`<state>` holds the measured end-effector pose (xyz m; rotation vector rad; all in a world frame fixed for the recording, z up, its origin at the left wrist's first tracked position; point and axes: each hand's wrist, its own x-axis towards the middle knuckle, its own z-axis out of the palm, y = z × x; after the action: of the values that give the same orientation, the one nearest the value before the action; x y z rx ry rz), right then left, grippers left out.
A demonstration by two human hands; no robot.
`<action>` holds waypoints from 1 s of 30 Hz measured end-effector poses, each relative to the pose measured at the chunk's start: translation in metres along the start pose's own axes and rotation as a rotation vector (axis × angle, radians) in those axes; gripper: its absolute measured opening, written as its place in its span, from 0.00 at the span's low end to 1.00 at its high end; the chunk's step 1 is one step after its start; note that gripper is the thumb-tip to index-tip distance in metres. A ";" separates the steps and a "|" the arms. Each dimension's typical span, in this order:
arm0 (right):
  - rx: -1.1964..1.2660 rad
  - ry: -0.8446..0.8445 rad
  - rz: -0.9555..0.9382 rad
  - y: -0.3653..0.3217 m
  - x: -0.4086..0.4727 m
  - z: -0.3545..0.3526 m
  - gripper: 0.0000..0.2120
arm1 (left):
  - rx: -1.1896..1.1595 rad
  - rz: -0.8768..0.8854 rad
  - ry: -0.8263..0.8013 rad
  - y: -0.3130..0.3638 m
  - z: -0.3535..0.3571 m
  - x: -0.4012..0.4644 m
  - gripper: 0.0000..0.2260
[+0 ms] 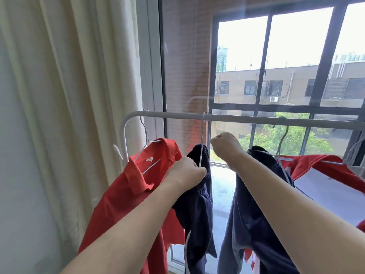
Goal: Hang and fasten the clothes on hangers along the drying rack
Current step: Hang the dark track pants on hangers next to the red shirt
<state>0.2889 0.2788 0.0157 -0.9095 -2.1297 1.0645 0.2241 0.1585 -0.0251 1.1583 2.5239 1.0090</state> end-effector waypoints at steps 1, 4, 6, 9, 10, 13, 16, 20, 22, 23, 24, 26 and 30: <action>0.004 -0.005 -0.001 0.002 0.000 0.001 0.13 | -0.002 0.002 0.008 0.000 0.000 0.000 0.17; -0.004 -0.013 -0.001 0.006 0.003 0.003 0.13 | -0.016 0.012 0.025 0.001 0.001 0.000 0.17; -0.009 -0.016 -0.007 0.008 0.005 0.003 0.14 | -0.023 0.016 0.028 0.001 0.002 0.000 0.17; 0.033 -0.002 -0.019 0.011 0.004 0.005 0.09 | -0.038 0.005 0.021 0.000 0.002 -0.001 0.16; 0.037 0.005 -0.021 0.012 0.004 0.006 0.07 | -0.037 0.000 0.021 -0.001 0.002 -0.002 0.15; 0.015 -0.029 -0.053 0.013 0.007 0.010 0.13 | -0.040 -0.029 0.059 -0.007 0.001 -0.008 0.15; 0.006 -0.075 -0.080 0.010 0.013 0.013 0.16 | -0.008 -0.069 0.121 -0.015 0.001 -0.015 0.18; -0.024 -0.141 -0.140 0.014 0.022 0.024 0.11 | 0.022 -0.100 0.093 -0.024 0.001 -0.026 0.18; -0.046 -0.128 -0.156 0.024 0.024 0.031 0.11 | 0.008 -0.117 0.112 -0.025 0.004 -0.031 0.17; -0.046 -0.105 -0.160 0.030 0.025 0.034 0.12 | -0.016 -0.129 0.130 -0.026 0.005 -0.035 0.18; -0.045 -0.085 -0.174 0.035 0.024 0.036 0.15 | -0.048 -0.152 0.154 -0.027 0.007 -0.040 0.20; -0.054 -0.040 -0.220 0.041 0.025 0.036 0.19 | -0.121 -0.212 0.187 -0.030 0.011 -0.046 0.23; -0.021 -0.010 -0.325 0.047 0.023 0.033 0.12 | -0.429 -0.260 0.153 -0.032 0.020 -0.053 0.19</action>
<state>0.2657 0.3033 -0.0355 -0.5414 -2.2055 0.8834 0.2494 0.1154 -0.0669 0.6371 2.3143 1.5093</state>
